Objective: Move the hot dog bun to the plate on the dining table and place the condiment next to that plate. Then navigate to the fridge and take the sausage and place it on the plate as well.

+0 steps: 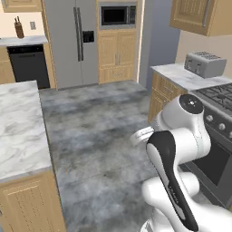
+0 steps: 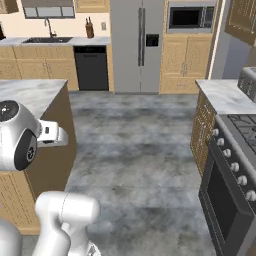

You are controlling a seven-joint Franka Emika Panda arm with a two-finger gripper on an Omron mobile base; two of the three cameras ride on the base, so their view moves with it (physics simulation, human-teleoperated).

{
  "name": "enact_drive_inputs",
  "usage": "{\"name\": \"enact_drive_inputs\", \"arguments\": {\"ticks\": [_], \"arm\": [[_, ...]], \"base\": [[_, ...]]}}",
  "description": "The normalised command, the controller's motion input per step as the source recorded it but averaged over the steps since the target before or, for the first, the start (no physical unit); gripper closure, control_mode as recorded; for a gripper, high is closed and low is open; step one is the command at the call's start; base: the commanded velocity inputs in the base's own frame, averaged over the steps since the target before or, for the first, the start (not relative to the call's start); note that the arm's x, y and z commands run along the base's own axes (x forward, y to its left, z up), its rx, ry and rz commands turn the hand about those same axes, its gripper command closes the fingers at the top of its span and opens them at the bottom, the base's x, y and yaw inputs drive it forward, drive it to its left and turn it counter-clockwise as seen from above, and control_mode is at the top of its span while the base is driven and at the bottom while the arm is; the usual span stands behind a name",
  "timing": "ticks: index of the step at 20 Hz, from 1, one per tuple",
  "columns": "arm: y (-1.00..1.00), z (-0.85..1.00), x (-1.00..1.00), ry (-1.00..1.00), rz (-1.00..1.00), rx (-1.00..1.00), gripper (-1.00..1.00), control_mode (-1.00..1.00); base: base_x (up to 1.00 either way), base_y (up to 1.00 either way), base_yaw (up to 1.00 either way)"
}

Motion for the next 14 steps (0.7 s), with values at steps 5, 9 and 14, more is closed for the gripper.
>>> {"name": "enact_drive_inputs", "arguments": {"ticks": [5, 9, 14], "arm": [[0.00, 0.00, 0.00, 0.00, 0.00, 0.00, -1.00, 1.00], [0.00, 0.00, 0.00, 0.00, 0.00, 0.00, -1.00, 1.00], [0.00, 0.00, 0.00, 0.00, 0.00, 0.00, -1.00, 1.00]], "base": [[0.99, -1.00, 0.26], [1.00, -1.00, 0.17], [1.00, -0.78, 0.04]]}}
